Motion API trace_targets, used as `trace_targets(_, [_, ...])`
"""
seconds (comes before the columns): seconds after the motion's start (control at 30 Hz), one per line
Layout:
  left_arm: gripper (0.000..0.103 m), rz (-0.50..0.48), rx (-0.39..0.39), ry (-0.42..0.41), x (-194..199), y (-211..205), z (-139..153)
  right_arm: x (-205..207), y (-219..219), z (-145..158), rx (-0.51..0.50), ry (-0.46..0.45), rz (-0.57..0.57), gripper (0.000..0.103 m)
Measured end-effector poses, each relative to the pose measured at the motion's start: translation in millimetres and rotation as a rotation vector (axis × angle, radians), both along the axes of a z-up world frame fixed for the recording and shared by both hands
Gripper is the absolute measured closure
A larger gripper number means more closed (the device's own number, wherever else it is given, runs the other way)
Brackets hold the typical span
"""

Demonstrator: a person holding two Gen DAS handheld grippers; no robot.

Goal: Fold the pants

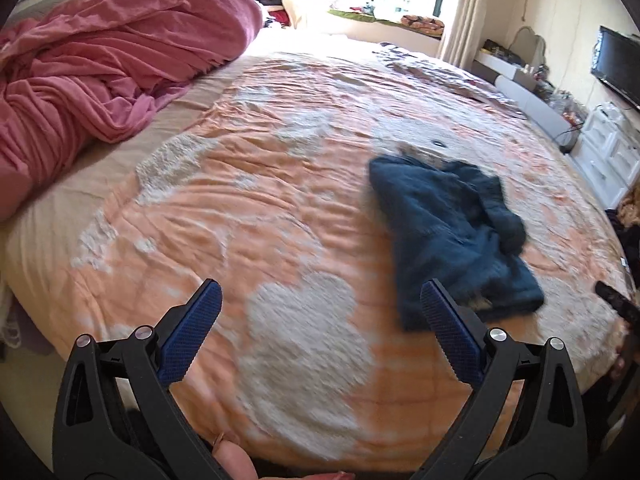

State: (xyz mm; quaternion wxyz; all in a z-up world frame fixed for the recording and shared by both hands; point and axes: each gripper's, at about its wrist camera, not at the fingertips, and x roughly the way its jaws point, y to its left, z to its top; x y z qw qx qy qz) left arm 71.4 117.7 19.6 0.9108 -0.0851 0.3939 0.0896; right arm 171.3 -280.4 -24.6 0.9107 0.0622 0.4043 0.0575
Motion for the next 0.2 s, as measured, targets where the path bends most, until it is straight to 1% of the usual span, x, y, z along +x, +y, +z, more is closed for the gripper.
trace_targets(0.1, [0.009,0.081,0.064,0.083,54.3,49.9,-10.2,42.7,-70.7,0.8,-0.078,0.012,-0.192,0.005])
trace_targets(0.13, [0.009,0.091,0.057,0.110,73.1,64.6,-16.1,59.3,-96.5,1.0,-0.111,0.008,-0.264,0.005])
trace_targets(0.17, [0.009,0.099,0.056,0.129,91.0,76.7,-22.6,76.1,-119.1,-1.8,-0.120,0.018,-0.308,0.005])
trace_targets(0.2, [0.009,0.104,0.071,0.129,109.3,87.0,-30.9,97.6,-144.3,-8.2,-0.122,0.059,-0.361,0.005])
